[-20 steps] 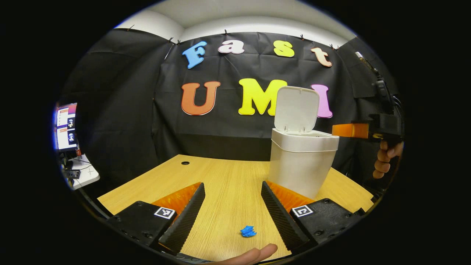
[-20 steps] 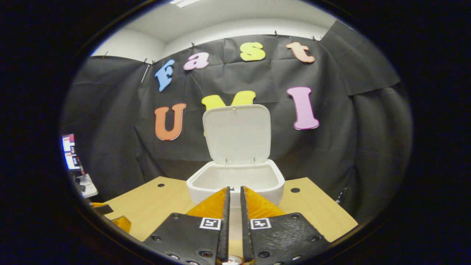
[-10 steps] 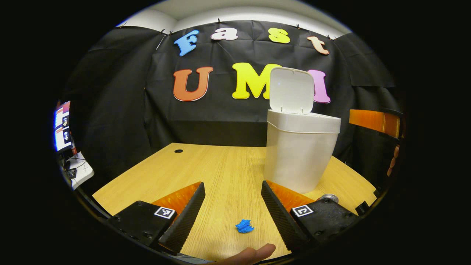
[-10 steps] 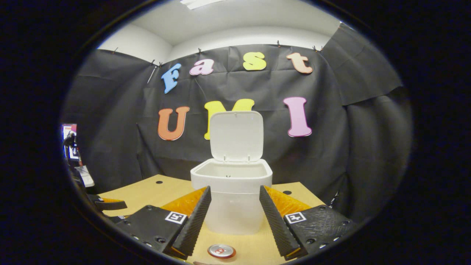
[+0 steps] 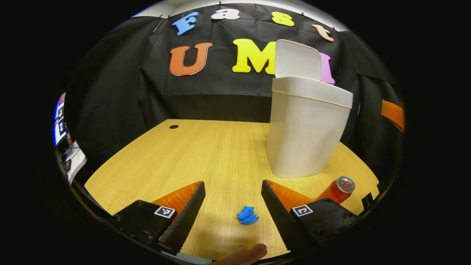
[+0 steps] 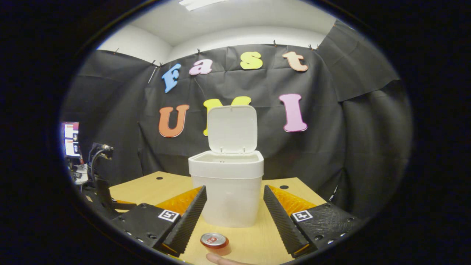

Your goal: Press the lid of the desktop garbage bin to open it, pick up the crumpled paper on the desktop and throw it into the bin, then pick up the pop can on the desktop and drop it into the bin, and finally close the garbage bin lid.

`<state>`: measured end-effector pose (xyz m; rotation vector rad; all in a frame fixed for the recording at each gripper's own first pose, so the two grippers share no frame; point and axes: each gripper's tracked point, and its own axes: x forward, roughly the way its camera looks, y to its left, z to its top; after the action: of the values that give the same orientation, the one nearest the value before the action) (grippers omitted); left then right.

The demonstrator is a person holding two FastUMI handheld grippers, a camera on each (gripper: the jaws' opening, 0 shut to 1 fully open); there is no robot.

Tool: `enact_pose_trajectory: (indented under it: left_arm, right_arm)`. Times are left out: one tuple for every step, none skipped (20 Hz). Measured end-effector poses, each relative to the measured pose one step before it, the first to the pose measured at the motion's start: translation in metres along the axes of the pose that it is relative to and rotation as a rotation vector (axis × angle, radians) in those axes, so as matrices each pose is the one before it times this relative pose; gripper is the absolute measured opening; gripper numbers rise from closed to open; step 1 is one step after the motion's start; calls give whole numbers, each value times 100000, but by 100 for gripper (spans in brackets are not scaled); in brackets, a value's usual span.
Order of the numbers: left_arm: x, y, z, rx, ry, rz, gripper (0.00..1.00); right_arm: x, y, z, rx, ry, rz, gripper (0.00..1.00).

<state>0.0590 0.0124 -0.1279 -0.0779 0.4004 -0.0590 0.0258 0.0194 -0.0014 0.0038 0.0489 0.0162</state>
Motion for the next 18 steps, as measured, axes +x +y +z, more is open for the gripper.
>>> enact_pose_trajectory:
  left_arm:
    - [592, -370, -740, 389, 2935, -875, 99]
    - [519, -116, -983, 644, 3493, 525, 99]
    - [394, -296, -748, 484, 2906, 11, 98]
    - [493, -546, -796, 97, 2515, -564, 99]
    - [451, -416, -633, -237, 2853, -775, 98]
    - [274, -412, -695, -587, 2932, -673, 98]
    - [241, -391, -639, -898, 2896, -1006, 96]
    - [269, -306, -428, -383, 2145, -941, 95]
    - [210, 59, -200, 111, 1421, 898, 94]
    - [220, 313, -545, 946, 211, 1981, 94]
    - [422, 362, -76, 997, 1052, 1659, 93]
    - [274, 184, -347, 472, 1641, 583, 92]
    - [289, -97, -306, -362, 1673, -427, 86]
    - [243, -183, -280, -470, 1444, -1133, 83]
    - [11, -54, -68, -126, 479, 340, 77]
    - [182, 112, 33, 924, -703, 441, 76]
    - [99, -19, 5, 914, -139, -341, 74]
    - [142, 144, -1, 1027, -181, 682, 71]
  right_arm:
    - [-257, 239, -485, -332, 191, 1119, 95]
    - [-203, 178, -329, -457, 206, 668, 95]
    - [-180, 30, -460, -795, 223, 229, 95]
    - [-55, 14, -433, -917, 273, -168, 95]
    - [20, 76, -643, -1249, 711, 33, 95]
    - [44, 134, -575, -910, 942, 293, 95]
    - [32, 142, -640, -462, 1318, 612, 95]
    - [64, 159, -529, -110, 1355, 760, 95]
    - [22, -19, -506, -67, 1022, 318, 95]
    - [76, -92, -270, -73, 713, -58, 95]
    - [83, -238, -258, 29, 590, -602, 97]
    - [73, -170, -285, 285, 689, -463, 95]
    - [103, 16, -323, 473, 763, -135, 98]
    - [122, 13, -153, 563, 952, -181, 95]
    - [14, 100, -99, 501, 505, 0, 95]
    - [-24, 149, 70, 493, 53, 224, 95]
    - [-78, 172, -107, 203, -65, 360, 95]
    - [-31, 169, -49, -178, 65, 78, 95]
